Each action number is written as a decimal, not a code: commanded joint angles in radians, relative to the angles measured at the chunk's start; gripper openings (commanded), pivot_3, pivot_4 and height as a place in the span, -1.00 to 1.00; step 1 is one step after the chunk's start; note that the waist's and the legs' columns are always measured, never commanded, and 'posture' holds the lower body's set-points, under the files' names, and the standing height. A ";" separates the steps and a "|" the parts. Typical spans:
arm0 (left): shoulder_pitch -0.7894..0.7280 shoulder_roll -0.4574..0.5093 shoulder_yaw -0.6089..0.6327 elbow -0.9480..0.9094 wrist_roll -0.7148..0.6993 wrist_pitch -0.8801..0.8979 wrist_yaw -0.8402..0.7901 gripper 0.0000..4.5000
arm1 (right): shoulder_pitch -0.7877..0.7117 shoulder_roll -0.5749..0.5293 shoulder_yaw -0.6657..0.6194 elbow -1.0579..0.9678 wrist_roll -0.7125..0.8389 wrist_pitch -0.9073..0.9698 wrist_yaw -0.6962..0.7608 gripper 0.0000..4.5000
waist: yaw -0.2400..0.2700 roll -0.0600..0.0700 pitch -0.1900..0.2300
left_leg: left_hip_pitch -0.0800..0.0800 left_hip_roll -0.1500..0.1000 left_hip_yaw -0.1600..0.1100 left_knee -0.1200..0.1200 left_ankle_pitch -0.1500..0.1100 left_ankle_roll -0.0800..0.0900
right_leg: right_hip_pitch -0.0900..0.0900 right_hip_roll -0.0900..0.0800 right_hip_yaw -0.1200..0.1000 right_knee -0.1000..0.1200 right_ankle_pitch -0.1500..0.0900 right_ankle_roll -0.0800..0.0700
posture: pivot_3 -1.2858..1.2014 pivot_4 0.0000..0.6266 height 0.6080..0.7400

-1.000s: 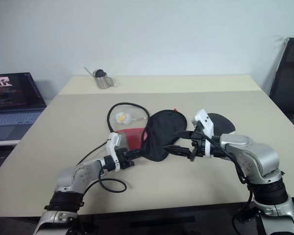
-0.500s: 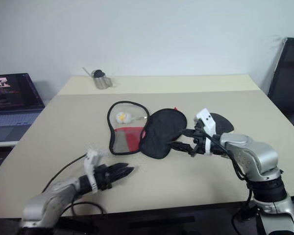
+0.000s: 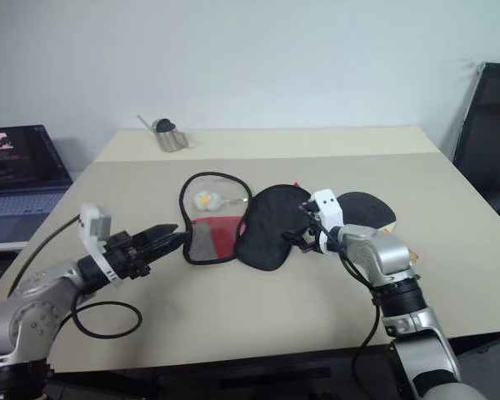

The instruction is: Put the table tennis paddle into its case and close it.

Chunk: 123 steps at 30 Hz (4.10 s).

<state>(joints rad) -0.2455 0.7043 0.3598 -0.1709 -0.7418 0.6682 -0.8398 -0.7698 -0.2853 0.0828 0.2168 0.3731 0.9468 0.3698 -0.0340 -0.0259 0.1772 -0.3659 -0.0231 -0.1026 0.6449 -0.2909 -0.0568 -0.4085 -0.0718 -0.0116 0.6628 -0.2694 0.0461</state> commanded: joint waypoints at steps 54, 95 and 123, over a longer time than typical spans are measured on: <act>-0.124 0.041 -0.109 0.073 0.079 -0.091 -0.159 0.11 | -0.081 -0.031 -0.057 0.119 -0.119 0.013 0.072 -0.71 | -0.011 0.000 0.000 | 0.000 0.000 0.004 0.001 -0.002 0.003 | -0.001 0.000 0.001 0.002 0.000 0.000 | 0.03 -0.52 1.00; -0.248 -0.010 -0.216 0.039 0.065 -0.058 -0.189 0.11 | -0.012 -0.389 -0.060 0.534 -0.257 -0.448 0.479 1.00 | -0.016 0.000 0.000 | 0.003 0.001 0.009 0.003 -0.001 0.002 | 0.003 0.000 0.002 0.002 0.001 0.001 | 0.03 -0.52 1.00; -0.097 0.102 -0.091 0.011 0.069 -0.063 -0.186 0.11 | -0.014 -0.281 -0.236 0.200 -0.190 -0.166 0.154 -0.52 | -0.019 0.003 0.003 | 0.001 0.000 0.008 0.017 -0.002 0.005 | 0.002 0.001 0.004 0.013 0.005 0.001 | 0.03 -0.52 1.00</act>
<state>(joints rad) -0.3397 0.7907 0.2344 -0.1222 -0.6626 0.6202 -1.0322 -0.7631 -0.5630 -0.1076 0.5352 0.1475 0.7503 0.5432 -0.0530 -0.0227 0.1798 -0.3651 -0.0226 -0.0940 0.6618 -0.2933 -0.0520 -0.4068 -0.0703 -0.0074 0.6754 -0.2647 0.0476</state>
